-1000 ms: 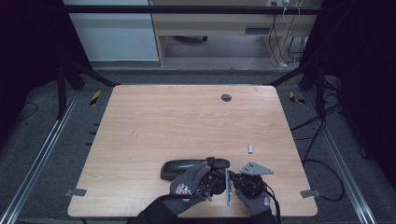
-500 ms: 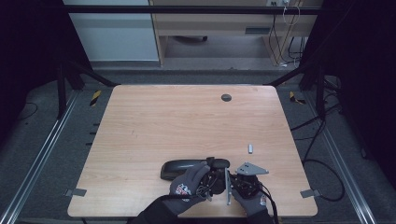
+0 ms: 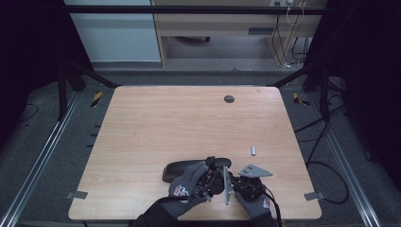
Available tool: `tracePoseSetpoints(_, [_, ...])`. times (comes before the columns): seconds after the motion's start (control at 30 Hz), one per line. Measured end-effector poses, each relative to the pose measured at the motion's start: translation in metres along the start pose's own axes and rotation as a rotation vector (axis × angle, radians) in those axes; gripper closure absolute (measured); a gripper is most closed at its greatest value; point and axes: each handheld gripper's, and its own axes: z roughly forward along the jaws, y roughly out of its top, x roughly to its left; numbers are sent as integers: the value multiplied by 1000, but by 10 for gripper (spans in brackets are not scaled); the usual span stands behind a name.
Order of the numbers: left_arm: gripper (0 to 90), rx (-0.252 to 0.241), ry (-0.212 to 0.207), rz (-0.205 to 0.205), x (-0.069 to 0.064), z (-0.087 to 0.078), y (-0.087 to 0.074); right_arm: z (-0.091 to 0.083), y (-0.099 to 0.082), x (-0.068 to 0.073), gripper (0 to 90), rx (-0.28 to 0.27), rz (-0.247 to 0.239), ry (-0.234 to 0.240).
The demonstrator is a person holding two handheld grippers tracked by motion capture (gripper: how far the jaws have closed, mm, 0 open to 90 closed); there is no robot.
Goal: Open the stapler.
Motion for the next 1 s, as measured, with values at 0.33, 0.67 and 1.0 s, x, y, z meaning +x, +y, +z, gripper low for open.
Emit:
tracePoseSetpoints(0.33, [558,-40,11,-83,17,-13,-7,0,0,0,900,1,2,1])
tracePoseSetpoints(0.67, [569,-74,23,-144,33,-25,-15,0,0,0,900,-3,2,2])
tracePoseSetpoints(1.0, [579,-114,30,-230,47,-35,-26,0,0,0,900,-4,7,4])
